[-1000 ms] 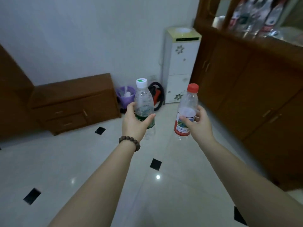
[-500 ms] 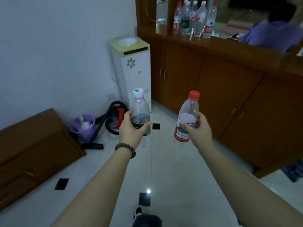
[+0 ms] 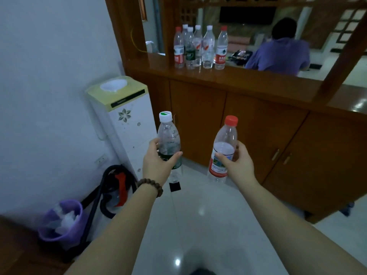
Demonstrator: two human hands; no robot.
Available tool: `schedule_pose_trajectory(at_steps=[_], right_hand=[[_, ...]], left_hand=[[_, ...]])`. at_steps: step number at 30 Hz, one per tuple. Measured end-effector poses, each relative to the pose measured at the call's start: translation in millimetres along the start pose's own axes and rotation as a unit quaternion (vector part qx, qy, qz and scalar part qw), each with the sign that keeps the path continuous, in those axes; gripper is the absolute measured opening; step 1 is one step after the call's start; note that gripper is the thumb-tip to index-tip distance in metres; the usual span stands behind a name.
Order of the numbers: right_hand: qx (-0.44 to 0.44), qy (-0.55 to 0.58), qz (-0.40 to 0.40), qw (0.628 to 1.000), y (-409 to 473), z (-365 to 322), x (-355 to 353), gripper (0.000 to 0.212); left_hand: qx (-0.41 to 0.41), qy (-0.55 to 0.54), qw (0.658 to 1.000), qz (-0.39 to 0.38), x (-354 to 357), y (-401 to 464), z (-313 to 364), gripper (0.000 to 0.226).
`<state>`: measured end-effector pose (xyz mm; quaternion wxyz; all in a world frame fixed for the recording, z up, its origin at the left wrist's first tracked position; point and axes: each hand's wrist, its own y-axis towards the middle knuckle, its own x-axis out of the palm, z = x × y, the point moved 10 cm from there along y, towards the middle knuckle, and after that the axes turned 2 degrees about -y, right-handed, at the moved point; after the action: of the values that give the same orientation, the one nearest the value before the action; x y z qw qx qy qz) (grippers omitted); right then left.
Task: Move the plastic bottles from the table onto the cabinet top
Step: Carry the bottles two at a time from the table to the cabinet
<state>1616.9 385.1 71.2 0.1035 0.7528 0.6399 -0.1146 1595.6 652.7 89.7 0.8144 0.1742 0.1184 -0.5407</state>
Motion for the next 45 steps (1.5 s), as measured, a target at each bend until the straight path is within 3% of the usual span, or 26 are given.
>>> schedule_pose_trajectory(at_steps=[9,17,24,28,36,42,45], right_hand=[[-0.016,-0.013,0.039,0.999,160,-4,20,0.066],[-0.048,-0.010,0.075,0.996,339,-68,30,0.070],[-0.082,-0.001,0.110,0.991,445,-121,33,0.068],[-0.091,-0.004,0.142,0.986,500,-133,38,0.063],[-0.067,-0.047,0.220,0.972,575,-139,47,0.063],[-0.031,-0.076,0.241,0.967,610,-126,49,0.066],[-0.023,-0.085,0.239,0.967,620,-122,51,0.066]], left_hand=[[0.035,-0.025,0.998,-0.038,81,166,-3,0.063],[0.105,-0.035,0.993,-0.044,137,358,62,0.067],[0.153,-0.063,0.985,-0.047,174,479,97,0.066],[0.176,-0.074,0.978,-0.089,207,546,109,0.064],[0.214,-0.061,0.953,-0.204,285,631,126,0.082],[0.216,-0.057,0.941,-0.256,327,657,130,0.077],[0.213,-0.042,0.937,-0.272,341,660,127,0.086]])
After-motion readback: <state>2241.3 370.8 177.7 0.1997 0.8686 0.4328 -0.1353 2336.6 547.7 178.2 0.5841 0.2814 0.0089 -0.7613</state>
